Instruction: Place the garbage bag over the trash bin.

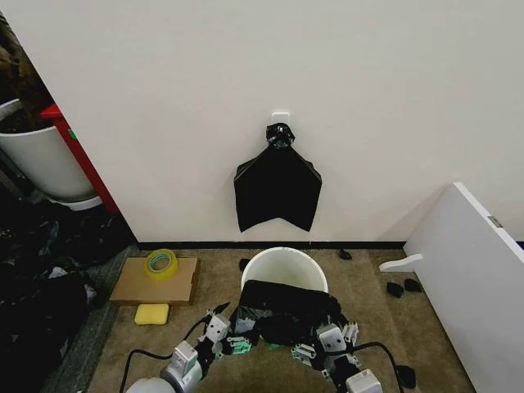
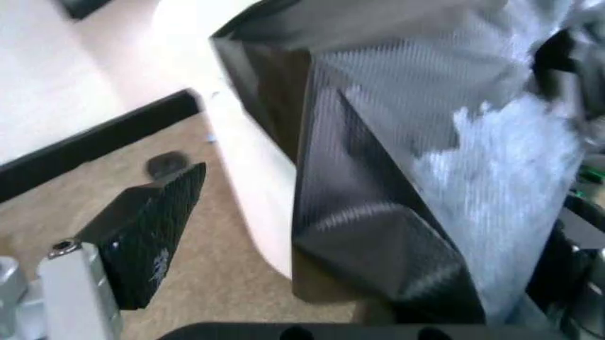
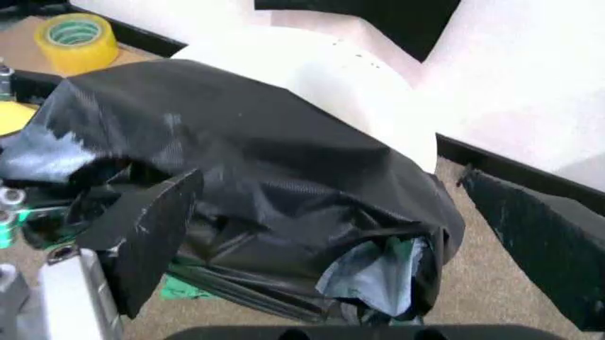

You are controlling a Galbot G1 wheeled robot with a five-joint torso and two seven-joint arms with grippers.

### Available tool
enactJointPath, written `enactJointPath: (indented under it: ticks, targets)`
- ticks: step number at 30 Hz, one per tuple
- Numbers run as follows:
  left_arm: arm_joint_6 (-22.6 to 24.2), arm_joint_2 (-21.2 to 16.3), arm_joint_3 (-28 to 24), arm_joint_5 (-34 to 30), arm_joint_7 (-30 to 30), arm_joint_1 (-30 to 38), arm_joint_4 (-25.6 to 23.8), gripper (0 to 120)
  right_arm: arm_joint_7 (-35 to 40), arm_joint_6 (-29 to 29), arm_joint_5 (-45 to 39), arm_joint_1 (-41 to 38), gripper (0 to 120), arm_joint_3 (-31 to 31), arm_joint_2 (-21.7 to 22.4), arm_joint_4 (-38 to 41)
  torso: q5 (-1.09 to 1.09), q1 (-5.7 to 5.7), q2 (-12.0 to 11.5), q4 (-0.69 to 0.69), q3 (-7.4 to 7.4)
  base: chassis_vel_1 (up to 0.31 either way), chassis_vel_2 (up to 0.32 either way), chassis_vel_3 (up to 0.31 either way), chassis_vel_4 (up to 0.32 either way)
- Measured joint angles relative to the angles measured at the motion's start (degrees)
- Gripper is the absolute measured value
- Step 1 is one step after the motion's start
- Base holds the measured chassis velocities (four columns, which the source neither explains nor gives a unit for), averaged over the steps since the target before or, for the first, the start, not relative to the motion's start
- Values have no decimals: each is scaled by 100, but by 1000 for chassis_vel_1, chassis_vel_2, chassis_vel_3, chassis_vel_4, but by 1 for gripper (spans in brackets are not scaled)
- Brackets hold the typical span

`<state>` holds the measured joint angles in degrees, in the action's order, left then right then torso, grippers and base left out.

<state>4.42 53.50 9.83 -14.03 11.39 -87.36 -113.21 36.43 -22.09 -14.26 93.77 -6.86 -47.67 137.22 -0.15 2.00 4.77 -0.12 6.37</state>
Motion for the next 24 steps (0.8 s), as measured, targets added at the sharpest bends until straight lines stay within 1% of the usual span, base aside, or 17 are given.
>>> enactJointPath:
  ticks: [1, 2, 4, 5, 6, 8, 11, 13, 14, 20, 22, 24]
  targets:
    - [-3, -4, 126, 19, 248, 40, 13, 100, -5, -15, -35, -1, 100, 8, 0, 2, 0, 0, 0, 0, 0, 0, 0, 0, 0]
    - [-3, -4, 126, 19, 248, 40, 13, 100, -5, -15, -35, -1, 100, 8, 0, 2, 0, 0, 0, 0, 0, 0, 0, 0, 0]
    - [-43, -1, 373, 24, 767, 152, 74, 100, 2, -126, -213, -13, 100, 27, -4, 9, 2, 0, 0, 0, 0, 0, 0, 0, 0]
    - [-72, 10, 435, 30, 911, 204, 108, 100, 7, -160, -264, -16, 100, 36, -6, 10, 1, -1, 0, 0, 0, 0, 0, 0, 0]
    - [-72, 10, 435, 30, 911, 204, 108, 100, 7, -160, -264, -16, 100, 36, -6, 10, 1, -1, 0, 0, 0, 0, 0, 0, 0]
    - [-141, 50, 597, 133, 1103, 370, 229, 100, 11, -204, -329, -9, 100, 78, -12, 10, 0, 0, 0, -1, 0, 0, 0, 0, 0]
    - [-152, 62, 696, 183, 1136, 475, 302, 100, 10, -221, -341, 22, 100, 102, -15, 17, 0, 0, 0, 0, 0, 0, 0, 0, 0]
    - [-178, 49, 838, 340, 1356, 580, 421, 100, 7, -239, -345, 69, 100, 126, -25, 43, 0, 0, 0, -1, 0, 0, 0, 0, 0]
    - [-178, 49, 838, 340, 1356, 580, 421, 100, 7, -239, -345, 69, 100, 126, -25, 43, 0, 0, 0, -1, 0, 0, 0, 0, 0]
    - [-359, 40, 1044, 678, 1874, 701, 687, 100, 2, -270, -412, 88, 100, 200, -44, 31, 0, 0, 0, 0, 0, 0, 0, 0, 0]
    - [-391, 55, 1087, 727, 1934, 726, 741, 100, 2, -277, -434, 89, 100, 213, -47, 28, 0, 0, 0, -1, 0, 0, 0, 0, 0]
    - [-472, 82, 1219, 761, 2188, 782, 852, 100, 2, -286, -466, 83, 100, 232, -59, 15, 0, 0, 0, 0, 0, 0, 0, 0, 0]
